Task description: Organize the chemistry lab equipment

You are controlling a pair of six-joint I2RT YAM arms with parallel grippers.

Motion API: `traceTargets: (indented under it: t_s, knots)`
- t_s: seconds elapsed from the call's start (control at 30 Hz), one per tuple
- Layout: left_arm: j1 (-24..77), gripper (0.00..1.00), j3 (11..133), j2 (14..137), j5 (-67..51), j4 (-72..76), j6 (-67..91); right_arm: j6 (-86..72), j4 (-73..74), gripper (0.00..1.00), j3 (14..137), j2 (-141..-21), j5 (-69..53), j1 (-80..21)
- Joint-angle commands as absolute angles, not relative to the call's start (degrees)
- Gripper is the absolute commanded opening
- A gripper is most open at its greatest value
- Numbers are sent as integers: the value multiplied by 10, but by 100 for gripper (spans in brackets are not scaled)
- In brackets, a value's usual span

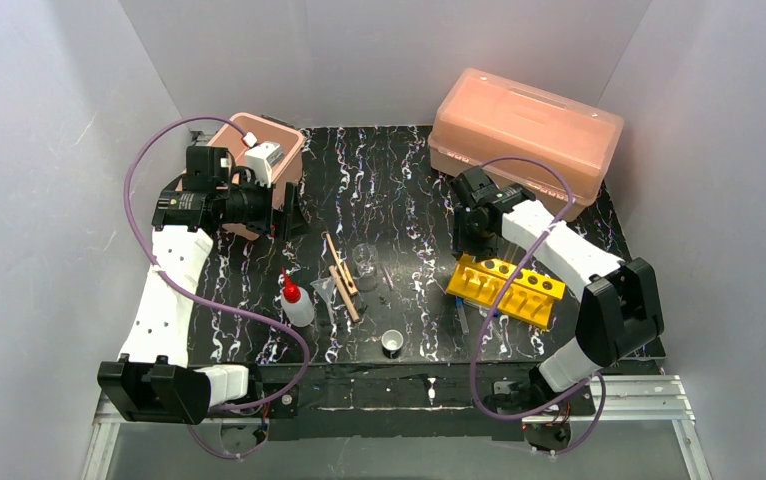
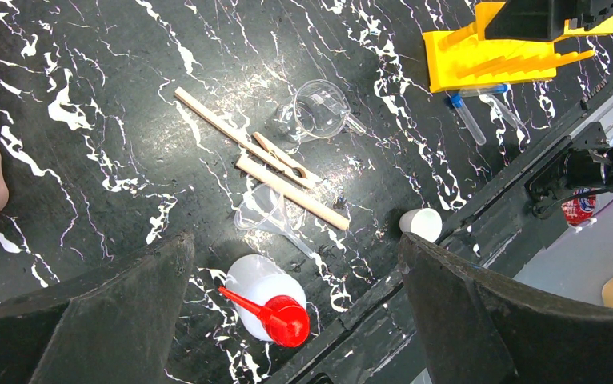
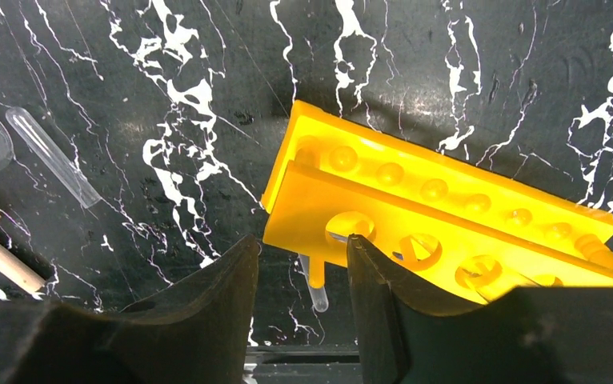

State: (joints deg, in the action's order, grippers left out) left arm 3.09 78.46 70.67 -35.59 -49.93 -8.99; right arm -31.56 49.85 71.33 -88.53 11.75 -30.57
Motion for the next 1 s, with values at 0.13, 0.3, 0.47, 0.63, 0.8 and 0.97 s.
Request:
traceTargets:
  t_s: [0.13,0.3,0.47,0.63,0.8,0.97]
  knots:
    - [27,99,785,693,-375,-510,-94,-312,457,52,709,-913,104,-291]
    - [26,99,787,697,-368,-513,-97,-304,444,47,719,-936,97,-289]
    - [27,99,785,699,-372,-510,-95,-278,440,44,763,-974,100,-289]
    - [26,99,783,703,-372,-507,-94,-248,446,43,825,-1023,104,-286]
    - [26,99,777,711,-370,-501,-97,-244,454,42,899,-1080,95,-284]
    - [26,99,776,723,-373,-495,-96,-256,467,42,991,-1142,85,-284]
